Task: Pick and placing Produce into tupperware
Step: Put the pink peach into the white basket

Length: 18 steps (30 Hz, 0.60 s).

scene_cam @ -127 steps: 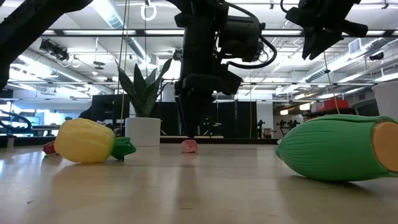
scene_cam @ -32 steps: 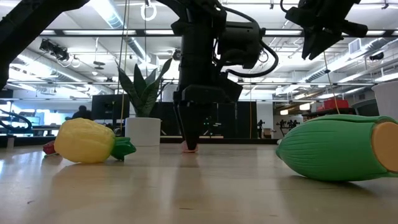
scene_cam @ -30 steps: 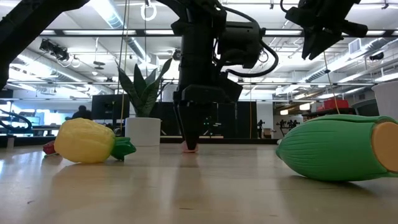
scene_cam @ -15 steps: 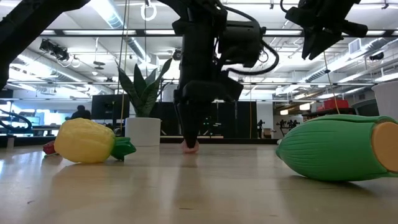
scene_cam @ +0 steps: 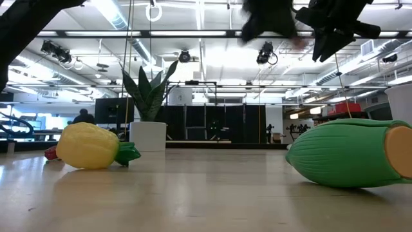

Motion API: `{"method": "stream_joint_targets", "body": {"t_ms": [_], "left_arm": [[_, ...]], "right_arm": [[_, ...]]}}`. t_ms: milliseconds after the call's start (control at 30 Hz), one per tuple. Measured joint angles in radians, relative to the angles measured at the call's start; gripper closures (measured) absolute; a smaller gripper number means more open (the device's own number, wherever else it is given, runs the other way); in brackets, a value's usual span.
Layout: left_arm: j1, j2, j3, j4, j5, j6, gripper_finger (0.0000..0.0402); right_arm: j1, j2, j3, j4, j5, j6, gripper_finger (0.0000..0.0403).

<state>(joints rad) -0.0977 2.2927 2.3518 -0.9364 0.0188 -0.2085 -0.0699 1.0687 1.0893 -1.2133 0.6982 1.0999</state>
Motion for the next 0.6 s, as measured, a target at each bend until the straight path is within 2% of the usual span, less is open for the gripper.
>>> {"method": "stream_joint_targets", "body": {"t_ms": [100,200,433,600], "left_arm": [[-0.008,-0.024,-0.009,0.241,0.061,0.034,0.0369],[-0.008,-0.026,-0.009,0.338,0.103,0.002,0.0362],[0.001,0.008,-0.025,0.287,0.102,-0.021,0.0363],[0.003,0.037,-0.022,0.308,0.104,-0.074,0.0358]], "right_arm": [[0.000,0.000,0.000,0.001,0.000,0.000,0.0298],[0.000,-0.001,0.000,0.006,0.000,0.000,0.0298],[0.000,-0.001,0.000,0.010,0.000,0.000,0.0298],[0.000,-0.001,0.000,0.010,0.000,0.000,0.0298]]}}
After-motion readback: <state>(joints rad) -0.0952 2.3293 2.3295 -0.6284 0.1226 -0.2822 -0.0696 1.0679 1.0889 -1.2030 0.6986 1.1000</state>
